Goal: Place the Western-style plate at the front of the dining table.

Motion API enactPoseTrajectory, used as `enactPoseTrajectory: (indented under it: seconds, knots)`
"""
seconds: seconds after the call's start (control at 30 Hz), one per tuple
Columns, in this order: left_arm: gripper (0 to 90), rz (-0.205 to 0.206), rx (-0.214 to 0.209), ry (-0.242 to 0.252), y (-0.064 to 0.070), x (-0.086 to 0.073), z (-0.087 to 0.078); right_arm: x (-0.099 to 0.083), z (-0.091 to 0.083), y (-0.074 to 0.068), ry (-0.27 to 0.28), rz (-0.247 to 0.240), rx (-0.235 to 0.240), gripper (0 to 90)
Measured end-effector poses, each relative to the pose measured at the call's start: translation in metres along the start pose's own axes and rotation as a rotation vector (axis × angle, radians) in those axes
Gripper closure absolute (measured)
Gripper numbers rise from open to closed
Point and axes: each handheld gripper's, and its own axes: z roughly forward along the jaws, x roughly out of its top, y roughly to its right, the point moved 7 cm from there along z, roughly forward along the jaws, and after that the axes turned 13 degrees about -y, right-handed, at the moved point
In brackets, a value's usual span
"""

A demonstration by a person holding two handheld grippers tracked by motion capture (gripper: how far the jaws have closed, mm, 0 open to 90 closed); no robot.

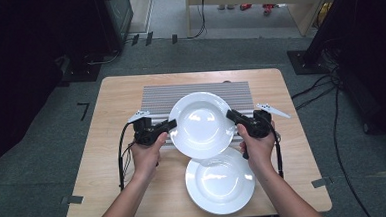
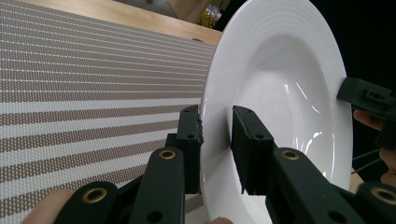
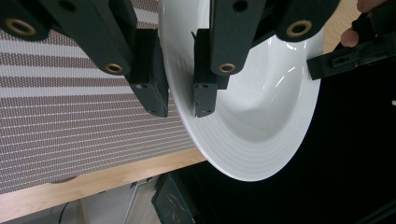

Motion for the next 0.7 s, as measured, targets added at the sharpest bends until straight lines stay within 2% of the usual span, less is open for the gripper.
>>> enactPoseTrajectory:
  seconds: [0.1, 0.23, 0.47, 0.7]
  knots:
    - [74.4, -0.008, 0.006, 0.002, -0.003, 0.004, 0.003, 0.005, 0.005, 0.002, -0.002, 0.01, 0.002, 77.5]
    - [74.2, -0.012, 0.007, 0.005, -0.008, 0.009, 0.005, 0.01, 0.01, 0.002, -0.002, -0.013, -0.003, 77.5]
    - [74.7, -0.03, 0.019, 0.0, -0.02, 0.017, 0.014, 0.02, 0.029, 0.012, -0.028, 0.034, 0.023, 77.5]
    - [74.7, -0.063, 0.022, -0.017, -0.031, 0.02, 0.026, 0.023, 0.045, 0.022, -0.048, 0.062, 0.019, 77.5]
